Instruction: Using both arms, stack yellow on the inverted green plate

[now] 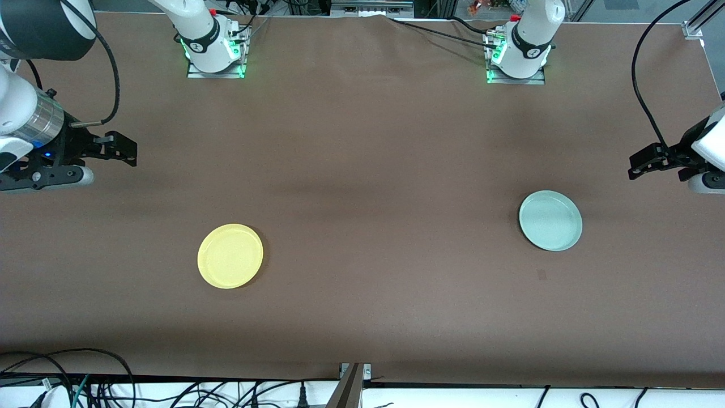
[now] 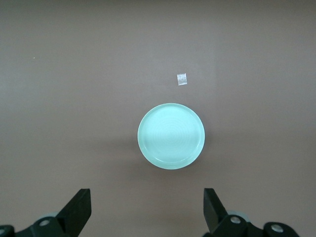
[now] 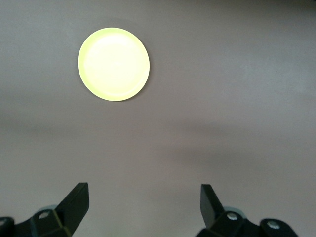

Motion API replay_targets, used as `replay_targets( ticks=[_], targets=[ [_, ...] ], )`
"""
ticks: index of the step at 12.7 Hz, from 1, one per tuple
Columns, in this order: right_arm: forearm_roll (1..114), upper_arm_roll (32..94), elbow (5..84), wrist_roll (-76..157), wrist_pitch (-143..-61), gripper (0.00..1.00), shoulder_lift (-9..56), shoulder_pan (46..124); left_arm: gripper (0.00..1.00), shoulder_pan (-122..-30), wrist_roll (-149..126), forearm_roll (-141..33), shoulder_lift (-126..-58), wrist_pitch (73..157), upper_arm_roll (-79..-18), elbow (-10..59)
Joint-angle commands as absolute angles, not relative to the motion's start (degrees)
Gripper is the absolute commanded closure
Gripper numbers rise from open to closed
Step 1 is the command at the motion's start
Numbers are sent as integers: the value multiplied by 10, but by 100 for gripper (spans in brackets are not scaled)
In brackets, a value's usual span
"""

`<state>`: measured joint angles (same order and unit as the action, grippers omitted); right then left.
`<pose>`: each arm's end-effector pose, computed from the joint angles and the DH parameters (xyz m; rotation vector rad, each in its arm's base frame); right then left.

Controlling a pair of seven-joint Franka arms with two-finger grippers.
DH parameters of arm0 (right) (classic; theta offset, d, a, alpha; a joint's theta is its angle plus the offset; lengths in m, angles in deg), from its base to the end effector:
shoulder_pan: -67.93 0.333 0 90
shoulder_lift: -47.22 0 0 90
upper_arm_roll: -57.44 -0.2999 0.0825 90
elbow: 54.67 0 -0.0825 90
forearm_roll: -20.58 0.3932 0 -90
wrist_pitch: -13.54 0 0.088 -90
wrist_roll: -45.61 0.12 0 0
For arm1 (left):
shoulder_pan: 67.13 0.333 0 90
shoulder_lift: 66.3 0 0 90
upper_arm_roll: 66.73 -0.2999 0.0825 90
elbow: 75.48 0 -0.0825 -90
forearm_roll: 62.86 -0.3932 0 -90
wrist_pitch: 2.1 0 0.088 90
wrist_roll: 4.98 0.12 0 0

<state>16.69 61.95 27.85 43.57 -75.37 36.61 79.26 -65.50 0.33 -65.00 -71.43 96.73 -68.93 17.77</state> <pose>0.6084 0.0684 0.5481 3.0450 0.2390 -0.1063 0.5974 0.0432 0.5295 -3.1003 0.0490 -0.0072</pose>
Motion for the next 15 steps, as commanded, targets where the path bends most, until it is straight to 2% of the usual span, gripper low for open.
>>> replay_targets(
  ticks=[1,9,15],
  targets=[
    [151,618,285,448,-753,0,372,799,0,-656,6,-641,-721,948,-691,159],
    [151,618,284,448,-753,0,372,799,0,-658,8,-645,-743,897,-689,128],
    [153,618,279,445,-750,0,374,799,0,-642,199,-651,-786,904,-693,127]
  ],
)
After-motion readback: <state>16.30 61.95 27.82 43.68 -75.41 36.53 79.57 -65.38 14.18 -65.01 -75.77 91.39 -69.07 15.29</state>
